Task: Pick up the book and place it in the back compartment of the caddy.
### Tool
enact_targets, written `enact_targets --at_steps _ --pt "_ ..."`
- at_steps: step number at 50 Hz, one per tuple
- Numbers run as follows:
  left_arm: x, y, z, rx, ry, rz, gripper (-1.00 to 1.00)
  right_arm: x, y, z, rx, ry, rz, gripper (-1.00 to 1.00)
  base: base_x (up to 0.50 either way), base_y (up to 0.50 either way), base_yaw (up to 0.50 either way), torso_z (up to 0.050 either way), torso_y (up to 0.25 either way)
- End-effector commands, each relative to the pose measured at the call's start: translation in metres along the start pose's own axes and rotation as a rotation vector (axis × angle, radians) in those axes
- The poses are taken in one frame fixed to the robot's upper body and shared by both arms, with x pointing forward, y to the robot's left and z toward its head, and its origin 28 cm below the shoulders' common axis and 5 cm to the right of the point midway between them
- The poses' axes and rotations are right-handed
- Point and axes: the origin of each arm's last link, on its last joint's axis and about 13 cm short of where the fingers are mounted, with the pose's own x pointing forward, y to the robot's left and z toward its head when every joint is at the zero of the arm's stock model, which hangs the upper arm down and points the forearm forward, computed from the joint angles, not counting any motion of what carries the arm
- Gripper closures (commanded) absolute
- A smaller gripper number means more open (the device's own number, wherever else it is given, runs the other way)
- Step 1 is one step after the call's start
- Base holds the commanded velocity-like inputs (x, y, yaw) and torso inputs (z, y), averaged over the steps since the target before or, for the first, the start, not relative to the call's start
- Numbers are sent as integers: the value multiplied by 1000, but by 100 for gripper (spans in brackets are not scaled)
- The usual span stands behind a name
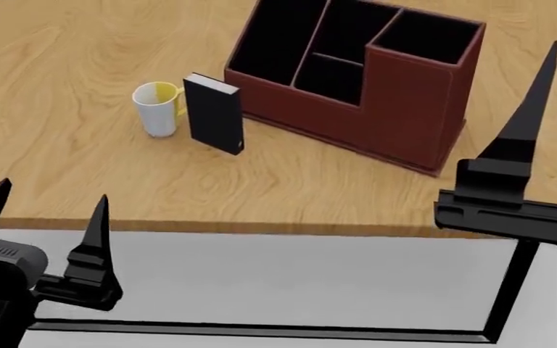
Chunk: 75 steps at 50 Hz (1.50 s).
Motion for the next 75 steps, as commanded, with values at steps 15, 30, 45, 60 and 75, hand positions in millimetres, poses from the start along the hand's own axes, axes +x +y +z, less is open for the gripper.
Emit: enact_targets --at_steps 15,30,45,60,75 --pt "-1 1 0 -4 -2 6 -100 -1 2 1 -10 3 11 -100 358 -71 0 0 0" --pt "-1 1 0 -5 -3 4 -100 -2 1 3 -12 1 9 -100 362 -61 0 0 1" --pt "-2 1 1 -5 -5 5 -100 -3 0 4 -12 -2 7 -100 365 -57 0 0 1" --pt "-2 1 0 -7 -6 7 -100 -3 0 4 -17 0 10 -100 366 -19 0 0 1" --pt "-1 2 -1 -10 -6 8 -100 -3 1 4 -14 0 10 -100 374 0 0 0 1"
